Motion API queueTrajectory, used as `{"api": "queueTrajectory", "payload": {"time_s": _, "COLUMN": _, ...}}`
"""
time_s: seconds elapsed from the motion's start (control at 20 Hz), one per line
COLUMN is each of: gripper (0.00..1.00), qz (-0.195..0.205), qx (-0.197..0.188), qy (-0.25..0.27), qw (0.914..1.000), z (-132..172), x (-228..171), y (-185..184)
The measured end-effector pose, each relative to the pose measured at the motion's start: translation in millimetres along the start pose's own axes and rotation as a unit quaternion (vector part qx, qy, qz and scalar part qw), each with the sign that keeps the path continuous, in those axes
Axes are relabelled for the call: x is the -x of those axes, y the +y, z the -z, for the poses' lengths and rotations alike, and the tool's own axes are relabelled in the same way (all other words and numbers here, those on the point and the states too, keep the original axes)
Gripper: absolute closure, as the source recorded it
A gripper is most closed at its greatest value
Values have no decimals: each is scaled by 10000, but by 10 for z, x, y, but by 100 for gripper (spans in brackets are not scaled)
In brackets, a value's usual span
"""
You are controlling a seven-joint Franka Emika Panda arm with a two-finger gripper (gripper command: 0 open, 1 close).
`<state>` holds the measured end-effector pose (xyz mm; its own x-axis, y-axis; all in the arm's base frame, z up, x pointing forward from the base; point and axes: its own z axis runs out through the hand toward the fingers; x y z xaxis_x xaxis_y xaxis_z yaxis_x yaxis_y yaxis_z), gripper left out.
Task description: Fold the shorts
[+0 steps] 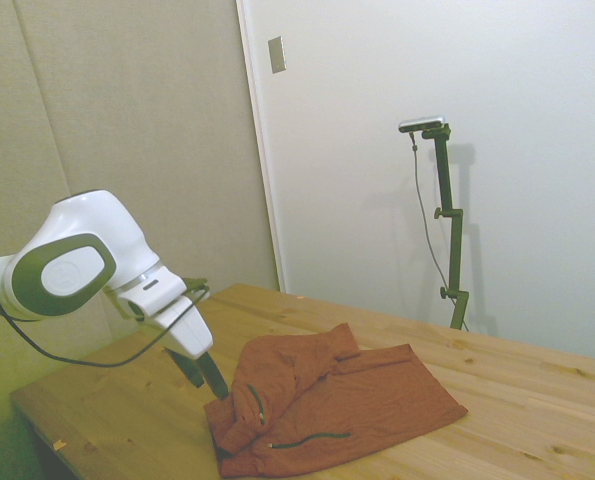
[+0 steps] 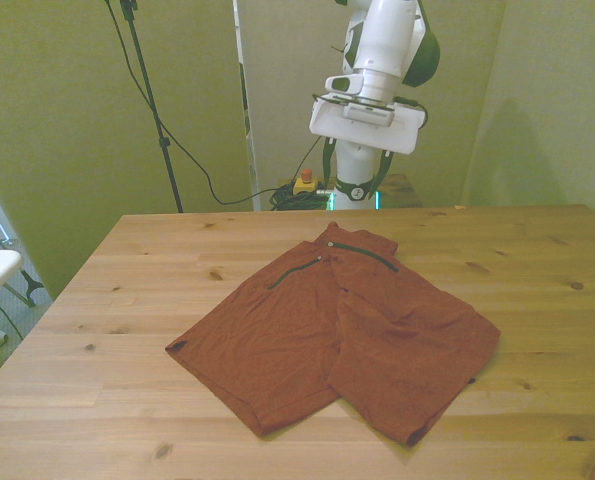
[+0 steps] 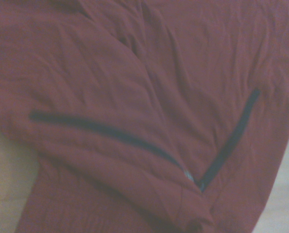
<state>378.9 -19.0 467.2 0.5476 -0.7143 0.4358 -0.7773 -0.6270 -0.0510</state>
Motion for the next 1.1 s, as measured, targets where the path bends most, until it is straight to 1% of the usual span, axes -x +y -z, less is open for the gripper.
{"api": "queueTrajectory", "payload": {"time_s": 0.1, "gripper": 0, "qz": 500, "qx": -6, "qy": 446, "qw": 9978, "z": -61, "x": 91, "y": -347}}
{"api": "queueTrajectory", "payload": {"time_s": 0.2, "gripper": 0, "qz": 1010, "qx": 36, "qy": 808, "qw": 9916, "z": -254, "x": 246, "y": -711}}
{"api": "queueTrajectory", "payload": {"time_s": 0.25, "gripper": 0, "qz": 1262, "qx": 52, "qy": 968, "qw": 9873, "z": -361, "x": 338, "y": -883}}
{"api": "queueTrajectory", "payload": {"time_s": 0.35, "gripper": 0, "qz": 1771, "qx": 76, "qy": 1297, "qw": 9756, "z": -517, "x": 489, "y": -1182}}
{"api": "queueTrajectory", "payload": {"time_s": 0.4, "gripper": 0, "qz": 1981, "qx": 49, "qy": 1477, "qw": 9690, "z": -552, "x": 551, "y": -1315}}
{"api": "queueTrajectory", "payload": {"time_s": 0.45, "gripper": 0, "qz": 2109, "qx": 2, "qy": 1625, "qw": 9639, "z": -577, "x": 595, "y": -1419}}
{"api": "queueTrajectory", "payload": {"time_s": 0.5, "gripper": 0, "qz": 2184, "qx": -67, "qy": 1705, "qw": 9608, "z": -604, "x": 645, "y": -1513}}
{"api": "queueTrajectory", "payload": {"time_s": 0.6, "gripper": 0, "qz": 2275, "qx": -165, "qy": 1686, "qw": 9589, "z": -706, "x": 741, "y": -1659}}
{"api": "queueTrajectory", "payload": {"time_s": 0.8, "gripper": 0, "qz": 2282, "qx": -236, "qy": 1497, "qw": 9617, "z": -898, "x": 834, "y": -1880}}
{"api": "queueTrajectory", "payload": {"time_s": 1.1, "gripper": 0, "qz": 2228, "qx": -306, "qy": 1290, "qw": 9658, "z": -1065, "x": 850, "y": -2113}}
